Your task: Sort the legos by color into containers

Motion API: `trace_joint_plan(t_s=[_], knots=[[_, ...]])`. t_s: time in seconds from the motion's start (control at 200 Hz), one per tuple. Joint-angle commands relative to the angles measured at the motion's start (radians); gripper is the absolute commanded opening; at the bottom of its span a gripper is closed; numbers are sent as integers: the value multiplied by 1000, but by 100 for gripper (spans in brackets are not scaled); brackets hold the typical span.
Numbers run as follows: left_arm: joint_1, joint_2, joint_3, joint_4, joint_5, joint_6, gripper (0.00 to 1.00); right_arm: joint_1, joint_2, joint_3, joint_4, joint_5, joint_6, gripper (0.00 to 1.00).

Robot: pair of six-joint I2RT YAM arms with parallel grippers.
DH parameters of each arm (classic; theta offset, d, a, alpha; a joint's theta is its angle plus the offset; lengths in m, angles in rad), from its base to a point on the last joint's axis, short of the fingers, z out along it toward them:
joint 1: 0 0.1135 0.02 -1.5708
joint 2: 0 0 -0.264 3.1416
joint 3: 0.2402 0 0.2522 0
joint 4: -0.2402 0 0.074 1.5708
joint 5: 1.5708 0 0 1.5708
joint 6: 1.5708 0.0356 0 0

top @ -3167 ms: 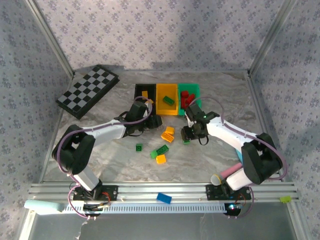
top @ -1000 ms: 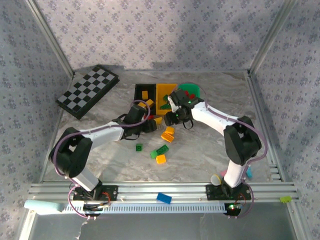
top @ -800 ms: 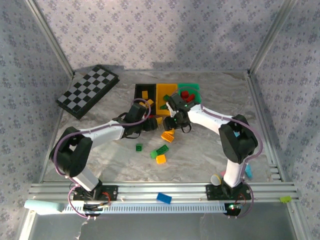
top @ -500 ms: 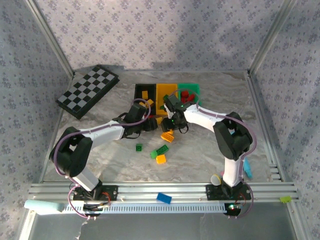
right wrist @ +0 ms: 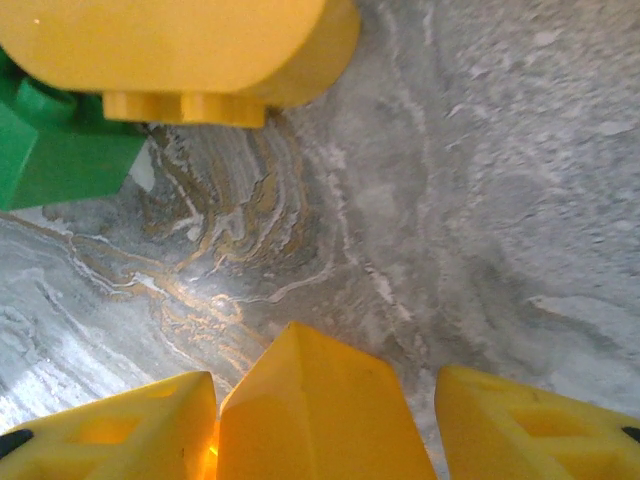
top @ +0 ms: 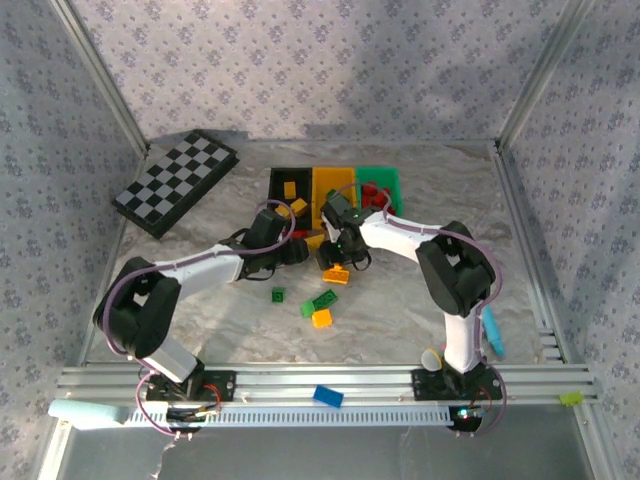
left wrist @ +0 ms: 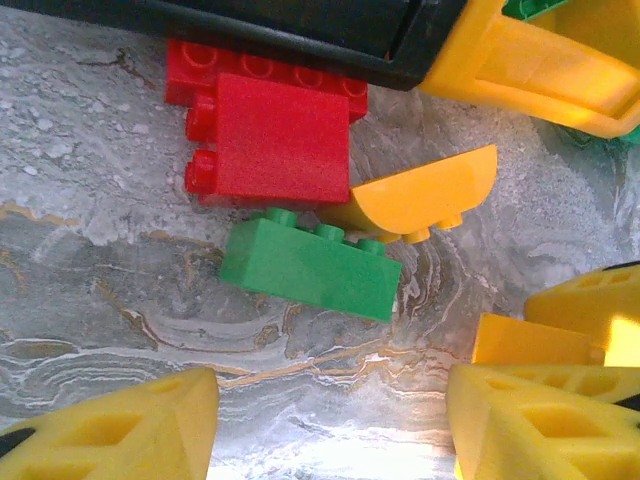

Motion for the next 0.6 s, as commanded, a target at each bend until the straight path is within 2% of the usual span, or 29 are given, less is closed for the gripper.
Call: trace_joint_plan(t_s=[0.0, 0.07, 0.165, 0.32, 0.445, 0.6], knots=[[5, -31, -13, 19, -11, -5, 62, 14, 10, 8, -37, -11, 14, 59], [5, -31, -17, 19, -10, -8, 62, 10, 16, 14, -36, -10, 11, 54], [5, -39, -22, 16, -12, -7, 62, 11, 4, 9, -35, -9, 8, 42], [8, -46, -30, 22, -18, -11, 62, 10, 13, 38, -37, -6, -9, 33], [9, -55, -32, 19, -19, -9, 62, 12, 13, 116, -75, 6, -33, 32], [10, -73, -57, 22, -41, -17, 62, 8, 50, 316, -126, 21, -67, 33]])
